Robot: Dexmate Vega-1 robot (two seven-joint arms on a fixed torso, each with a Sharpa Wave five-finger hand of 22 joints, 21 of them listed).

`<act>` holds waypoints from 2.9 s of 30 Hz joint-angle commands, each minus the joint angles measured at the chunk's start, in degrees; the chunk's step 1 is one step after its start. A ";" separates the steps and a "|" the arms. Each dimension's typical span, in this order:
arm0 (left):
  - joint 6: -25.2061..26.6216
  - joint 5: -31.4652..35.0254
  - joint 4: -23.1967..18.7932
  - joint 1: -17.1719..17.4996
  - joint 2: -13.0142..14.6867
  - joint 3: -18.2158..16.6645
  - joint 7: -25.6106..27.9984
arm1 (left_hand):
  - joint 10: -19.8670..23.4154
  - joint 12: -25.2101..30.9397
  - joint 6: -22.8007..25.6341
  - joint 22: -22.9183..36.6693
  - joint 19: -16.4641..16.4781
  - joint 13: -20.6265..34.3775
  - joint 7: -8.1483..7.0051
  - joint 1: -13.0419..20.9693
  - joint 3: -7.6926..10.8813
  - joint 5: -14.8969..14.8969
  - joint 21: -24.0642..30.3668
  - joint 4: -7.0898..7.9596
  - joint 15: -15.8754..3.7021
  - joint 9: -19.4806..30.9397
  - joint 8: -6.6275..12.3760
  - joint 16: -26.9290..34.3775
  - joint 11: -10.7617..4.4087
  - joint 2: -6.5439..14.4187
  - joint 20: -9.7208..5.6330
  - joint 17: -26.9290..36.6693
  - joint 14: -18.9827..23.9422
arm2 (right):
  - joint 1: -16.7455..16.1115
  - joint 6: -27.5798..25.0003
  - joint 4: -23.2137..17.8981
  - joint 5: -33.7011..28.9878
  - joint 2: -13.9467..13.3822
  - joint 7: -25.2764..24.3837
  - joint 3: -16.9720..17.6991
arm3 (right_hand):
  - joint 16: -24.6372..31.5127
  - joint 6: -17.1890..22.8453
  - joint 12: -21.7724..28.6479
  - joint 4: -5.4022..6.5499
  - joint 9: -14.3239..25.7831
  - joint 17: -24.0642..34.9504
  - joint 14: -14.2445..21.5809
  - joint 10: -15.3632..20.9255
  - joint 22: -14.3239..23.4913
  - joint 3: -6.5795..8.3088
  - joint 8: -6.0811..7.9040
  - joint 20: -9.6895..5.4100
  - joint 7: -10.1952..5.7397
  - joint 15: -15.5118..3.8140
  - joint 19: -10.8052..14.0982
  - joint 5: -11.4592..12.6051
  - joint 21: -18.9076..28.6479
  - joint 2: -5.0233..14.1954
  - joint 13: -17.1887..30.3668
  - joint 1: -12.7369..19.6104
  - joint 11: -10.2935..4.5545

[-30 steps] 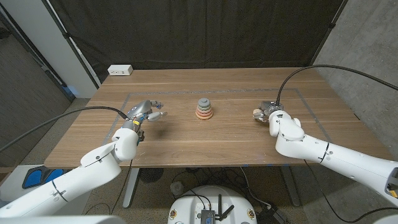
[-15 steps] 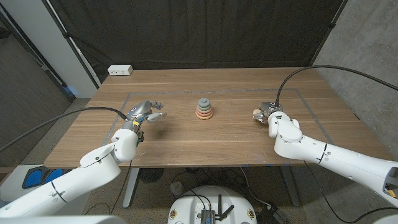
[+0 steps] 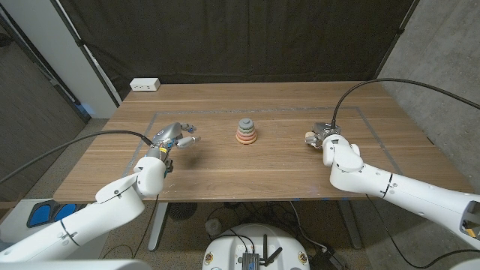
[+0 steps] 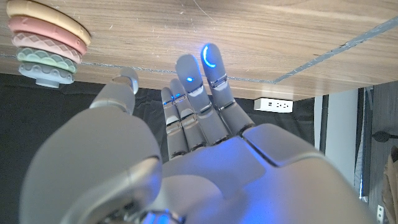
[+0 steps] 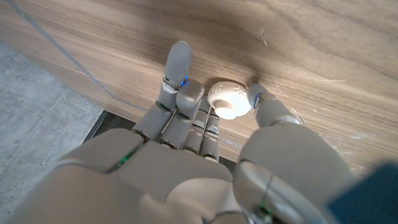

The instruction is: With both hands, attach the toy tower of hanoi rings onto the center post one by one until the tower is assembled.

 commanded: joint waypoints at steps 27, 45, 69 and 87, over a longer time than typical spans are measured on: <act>0.98 -0.21 -0.39 -0.64 0.30 0.17 -0.50 | 0.90 0.02 0.83 0.26 0.38 0.32 0.05 -0.37 0.86 0.39 0.28 0.03 -4.00 0.25 -0.14 0.27 0.28 0.35 -7.88 0.10 0.34 | -3.14 3.21 1.34 2.04 1.69 -7.38 3.25 | 0.88 9.66 3.20 -0.33 -0.79 0.40 10.67 11.49 1.22 0.10 3.29 -4.95 -1.00 -4.97 6.86 -0.17 1.89 2.41 2.91 4.89 -2.83; 0.14 -0.11 0.64 -2.34 0.06 1.18 -1.17 | 1.16 -0.02 1.21 0.33 0.35 0.35 -0.01 -0.49 1.13 0.39 0.29 -0.02 -4.00 0.29 -0.11 0.34 0.24 0.38 -7.89 0.11 0.37 | -3.89 3.29 -2.98 1.45 -0.31 -7.97 4.85 | 0.72 10.88 3.17 -0.40 -0.95 0.41 12.40 12.91 1.40 0.31 3.56 -4.95 -1.00 -4.95 7.61 -0.26 1.70 2.86 3.42 6.31 -3.22; 0.40 -0.08 1.32 -3.90 -0.09 2.41 -2.13 | 1.48 -0.06 1.42 0.32 0.42 0.46 -0.07 -0.57 1.51 0.39 0.27 -0.08 -4.00 0.35 -0.19 0.31 0.29 0.38 -7.89 -0.05 0.27 | -2.94 2.86 -7.95 0.03 -1.97 -3.91 5.77 | 0.44 12.29 2.74 -0.30 -1.14 0.38 13.53 14.12 1.44 0.48 3.76 -4.96 -0.81 -4.94 7.89 -0.44 1.34 3.24 4.00 7.88 -3.01; -0.76 -0.63 2.03 -4.21 -0.37 2.32 -2.00 | 1.83 -0.08 1.70 0.38 0.60 0.57 -0.06 -0.70 1.79 0.36 0.37 -0.10 -4.00 0.41 -0.22 0.45 0.20 0.34 -7.90 -0.07 0.32 | -1.72 1.76 -12.64 -3.07 -3.33 0.48 5.51 | 0.29 12.96 2.43 -0.15 -1.22 0.37 13.77 14.88 1.49 0.45 3.79 -4.98 -0.77 -4.95 8.07 -0.57 1.26 3.42 4.25 8.34 -2.96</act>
